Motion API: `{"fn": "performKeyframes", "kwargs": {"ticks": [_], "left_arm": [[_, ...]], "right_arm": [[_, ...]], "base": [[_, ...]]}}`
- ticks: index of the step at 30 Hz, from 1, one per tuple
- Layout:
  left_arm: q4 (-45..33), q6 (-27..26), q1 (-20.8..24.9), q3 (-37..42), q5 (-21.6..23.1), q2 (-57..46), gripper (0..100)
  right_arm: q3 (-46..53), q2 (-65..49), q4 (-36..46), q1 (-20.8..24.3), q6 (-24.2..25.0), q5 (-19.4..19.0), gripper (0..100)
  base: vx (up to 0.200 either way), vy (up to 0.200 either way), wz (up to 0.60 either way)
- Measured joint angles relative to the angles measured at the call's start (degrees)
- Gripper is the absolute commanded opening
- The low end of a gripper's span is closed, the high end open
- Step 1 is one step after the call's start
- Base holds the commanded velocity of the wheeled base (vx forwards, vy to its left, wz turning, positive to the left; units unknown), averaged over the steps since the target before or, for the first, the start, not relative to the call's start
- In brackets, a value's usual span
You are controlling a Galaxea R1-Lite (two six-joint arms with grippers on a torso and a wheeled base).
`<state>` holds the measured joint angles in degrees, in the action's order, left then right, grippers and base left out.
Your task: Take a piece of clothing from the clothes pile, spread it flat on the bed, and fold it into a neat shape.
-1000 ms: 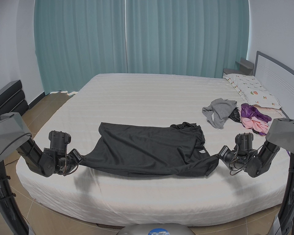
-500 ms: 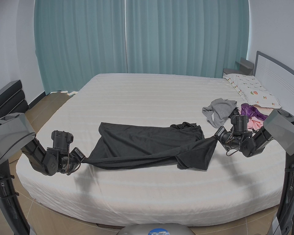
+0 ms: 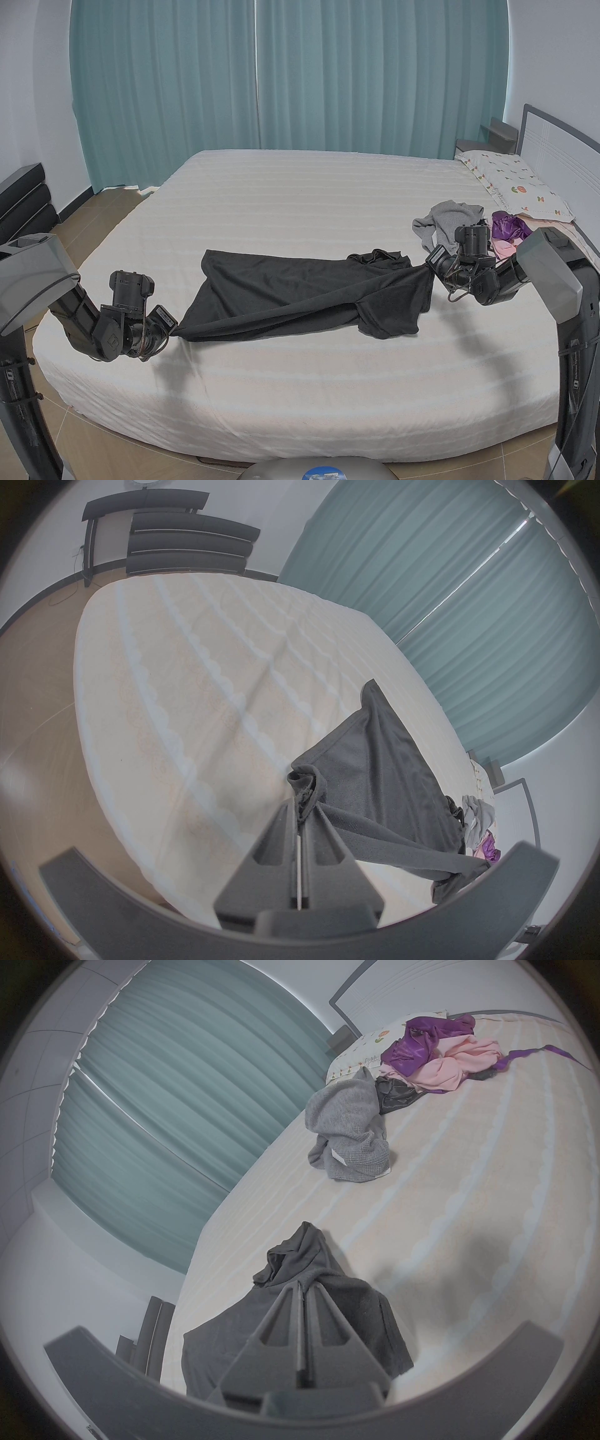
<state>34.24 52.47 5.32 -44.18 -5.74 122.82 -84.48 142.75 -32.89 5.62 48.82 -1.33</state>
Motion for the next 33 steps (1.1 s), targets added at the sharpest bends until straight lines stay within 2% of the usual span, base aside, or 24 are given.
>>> {"fn": "performKeyframes", "kwargs": {"ticks": [10,16,21,25,33], "left_arm": [[0.0,0.77,0.11,0.02,1.04,0.33,0],[0.0,0.77,0.11,0.13,1.04,0.35,0],[0.02,0.77,0.11,0.28,1.07,0.35,0],[0.0,0.74,0.11,0.5,1.15,0.28,0],[0.0,0.71,0.22,0.74,1.18,0.28,0]], "right_arm": [[-0.28,2.51,-0.33,-1.02,-0.35,-0.85,100],[5.95,-1.22,-0.59,-1.07,-0.38,-4.08,100],[15.1,-4.79,-1.29,0.11,-1.58,-8.55,100],[21.86,-6.91,-1.87,1.93,-4.92,-11.31,100],[24.59,-7.11,-2.22,5.34,-5.66,-12.17,100]], "base": [[0.0,0.0,0.0],[0.0,0.0,0.0],[0.0,0.0,0.0],[0.0,0.0,0.0],[0.0,0.0,0.0]]}}
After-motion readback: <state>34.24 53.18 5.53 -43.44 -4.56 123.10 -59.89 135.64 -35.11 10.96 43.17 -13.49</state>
